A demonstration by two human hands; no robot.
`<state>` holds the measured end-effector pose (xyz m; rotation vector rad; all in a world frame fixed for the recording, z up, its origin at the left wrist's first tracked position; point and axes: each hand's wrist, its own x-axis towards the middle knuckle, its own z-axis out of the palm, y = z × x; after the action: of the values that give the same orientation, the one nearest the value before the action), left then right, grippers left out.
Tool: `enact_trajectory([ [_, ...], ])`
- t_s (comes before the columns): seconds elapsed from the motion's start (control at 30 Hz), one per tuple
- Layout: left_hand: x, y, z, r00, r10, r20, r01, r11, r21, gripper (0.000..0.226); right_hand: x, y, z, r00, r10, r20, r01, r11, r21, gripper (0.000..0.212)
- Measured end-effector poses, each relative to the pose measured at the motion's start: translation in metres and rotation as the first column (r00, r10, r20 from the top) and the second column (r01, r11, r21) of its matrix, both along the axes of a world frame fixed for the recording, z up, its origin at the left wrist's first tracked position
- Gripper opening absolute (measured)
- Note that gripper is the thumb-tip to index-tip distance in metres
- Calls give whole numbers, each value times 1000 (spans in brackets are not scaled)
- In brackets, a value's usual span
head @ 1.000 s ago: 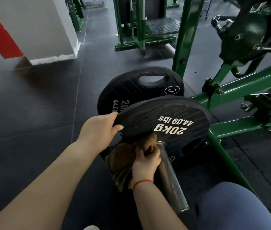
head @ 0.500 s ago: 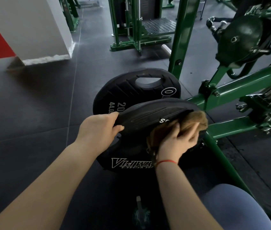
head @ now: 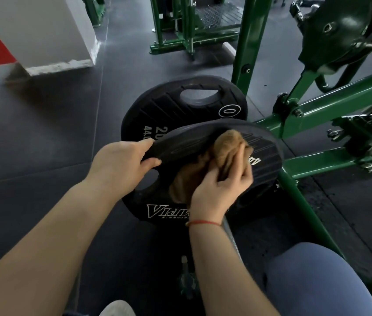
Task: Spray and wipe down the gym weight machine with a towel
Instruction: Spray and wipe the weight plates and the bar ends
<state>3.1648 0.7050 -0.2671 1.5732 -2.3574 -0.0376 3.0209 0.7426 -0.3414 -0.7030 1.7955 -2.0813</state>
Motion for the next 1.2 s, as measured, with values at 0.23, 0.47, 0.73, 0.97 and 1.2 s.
enact_trajectory([
  [0.23, -3, -3, -1, 997, 52, 53, -52, 999, -3, 48, -59, -32, 10, 966, -235, 110, 237, 972, 1, 58],
  [0.47, -4, -8, -3, 997, 52, 63, -50, 998, -25, 46, -12, -26, 12, 966, -175, -192, 182, 983, 19, 71],
  [0.73, -4, -3, -1, 997, 25, 80, -23, 999, -27, 45, 31, 16, -14, 895, 246, -372, -227, 969, 96, 73],
  [0.97, -7, 0, 4, 999, 25, 41, -25, 1000, -4, 48, 2, 38, -7, 943, 203, -264, -210, 978, 0, 57],
  [1.2, -12, 1, 8, 998, 63, 27, -64, 998, 16, 47, -54, 6, 4, 821, 151, -551, -135, 988, 69, 55],
])
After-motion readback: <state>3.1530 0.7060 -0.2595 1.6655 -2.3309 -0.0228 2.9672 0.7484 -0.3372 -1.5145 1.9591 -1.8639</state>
